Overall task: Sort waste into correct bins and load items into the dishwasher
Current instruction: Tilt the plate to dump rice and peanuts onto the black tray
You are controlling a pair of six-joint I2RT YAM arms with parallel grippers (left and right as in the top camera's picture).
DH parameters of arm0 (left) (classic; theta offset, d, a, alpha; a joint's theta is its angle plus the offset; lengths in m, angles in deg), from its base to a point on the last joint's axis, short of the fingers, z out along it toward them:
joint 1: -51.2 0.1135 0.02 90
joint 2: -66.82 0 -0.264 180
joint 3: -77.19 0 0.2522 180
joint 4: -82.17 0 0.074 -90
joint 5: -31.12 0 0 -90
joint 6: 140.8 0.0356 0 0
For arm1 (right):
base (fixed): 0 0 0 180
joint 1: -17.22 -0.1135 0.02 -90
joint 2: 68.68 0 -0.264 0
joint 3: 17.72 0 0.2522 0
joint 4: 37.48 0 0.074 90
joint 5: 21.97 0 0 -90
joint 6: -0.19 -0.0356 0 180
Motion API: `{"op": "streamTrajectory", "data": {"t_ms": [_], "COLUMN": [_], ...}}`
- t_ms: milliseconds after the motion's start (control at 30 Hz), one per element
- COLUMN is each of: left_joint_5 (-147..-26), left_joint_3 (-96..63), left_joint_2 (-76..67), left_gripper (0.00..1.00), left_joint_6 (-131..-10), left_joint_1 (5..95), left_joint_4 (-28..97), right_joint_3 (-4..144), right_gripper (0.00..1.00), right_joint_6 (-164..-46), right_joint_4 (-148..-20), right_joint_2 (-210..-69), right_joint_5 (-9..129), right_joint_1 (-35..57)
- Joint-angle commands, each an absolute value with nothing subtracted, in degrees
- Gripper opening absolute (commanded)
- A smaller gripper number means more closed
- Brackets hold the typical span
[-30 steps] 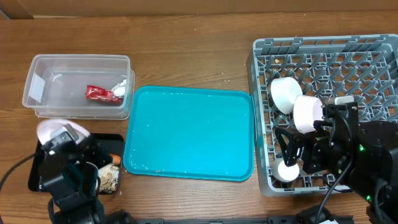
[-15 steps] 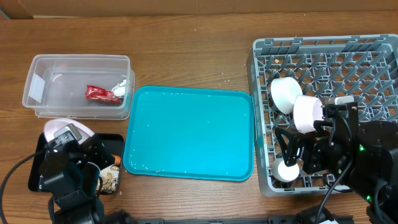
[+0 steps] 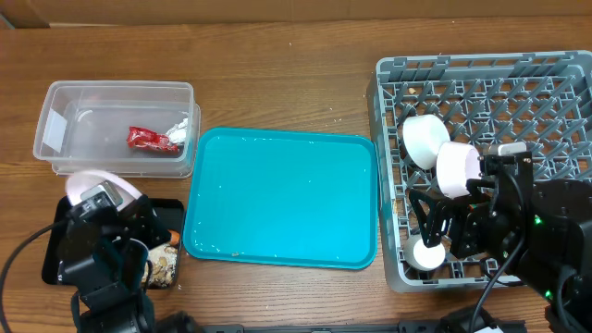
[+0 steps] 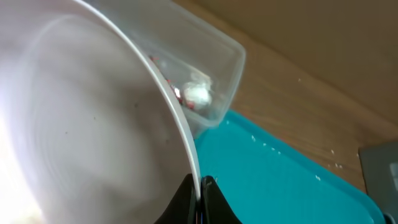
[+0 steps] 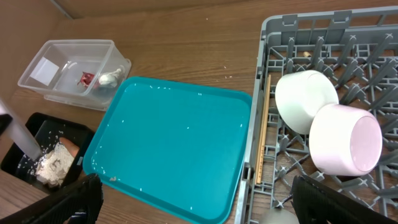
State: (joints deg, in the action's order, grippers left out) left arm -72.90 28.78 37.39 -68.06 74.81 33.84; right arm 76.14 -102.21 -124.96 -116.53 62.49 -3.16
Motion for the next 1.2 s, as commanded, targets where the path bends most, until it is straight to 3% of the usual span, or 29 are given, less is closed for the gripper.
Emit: {"op": "streamTrajectory", "data": {"t_ms": [0,100,200,300,367,433,500,567,633,700,767,833,933,967,1067,1133,1167], "left_joint_5": [-68.5,-82.7,-72.0,-83.9,-79.1,-69.2,-77.8,-84.6,-75.9,-67.1,-75.9,-80.9,-66.6,-67.3,-85.4,-82.7,-75.1], "left_joint_3": [27.7,27.7,27.7,27.8,27.8,27.8,27.8,28.1,28.1,28.0,28.1,28.5,28.4,28.4,28.6,28.5,28.5], "left_joint_2": [37.4,37.3,37.3,37.1,37.1,37.0,36.9,36.8,36.9,36.9,36.9,36.8,36.8,36.8,36.8,36.8,36.7], "left_gripper": [0.04,0.04,0.04,0.04,0.04,0.04,0.04,0.04,0.04,0.04,0.04,0.04,0.04,0.04,0.04,0.04,0.04], "left_joint_6": [-69.1,-65.9,-69.1,-69.5,-66.2,-71.3,-74.7,-70.3,-67.6,-72.2,-76.1,-70.5,-68.4,-70.5,-68.5,-63.1,-63.6], "left_joint_1": [74.9,74.7,74.9,74.4,74.5,74.5,74.3,73.9,74.1,74.4,74.2,74.0,74.7,74.7,74.4,74.5,74.6], "left_joint_4": [34.5,32.7,35.4,33.5,34.2,33.4,30.8,29.5,29.9,28.3,24.8,25.1,28.9,28.7,27.3,29.2,30.3], "right_joint_3": [76.9,76.9,76.9,76.9,76.9,76.9,76.9,76.9,76.9,76.9,76.9,76.9,76.9,76.9,76.9,76.9,76.9], "right_gripper": [1.00,1.00,1.00,1.00,1.00,1.00,1.00,1.00,1.00,1.00,1.00,1.00,1.00,1.00,1.00,1.00,1.00], "right_joint_6": [-102.5,-102.5,-102.5,-102.5,-102.5,-102.5,-102.5,-102.5,-102.5,-102.5,-102.5,-102.5,-102.5,-102.5,-102.5,-102.5,-102.5], "right_joint_4": [-124.7,-124.7,-124.7,-124.7,-124.7,-124.7,-124.7,-124.7,-124.7,-124.7,-124.7,-124.7,-124.7,-124.7,-124.7,-124.7,-124.7], "right_joint_2": [-116.2,-116.2,-116.2,-116.2,-116.2,-116.2,-116.2,-116.2,-116.2,-116.2,-116.2,-116.2,-116.2,-116.2,-116.2,-116.2,-116.2], "right_joint_5": [62.8,62.8,62.8,62.8,62.8,62.8,62.8,62.8,62.8,62.8,62.8,62.8,62.8,62.8,62.8,62.8,62.8], "right_joint_1": [-3.3,-3.3,-3.3,-3.3,-3.3,-3.3,-3.3,-3.3,-3.3,-3.3,-3.3,-3.3,-3.3,-3.3,-3.3,-3.3,-3.3]}}
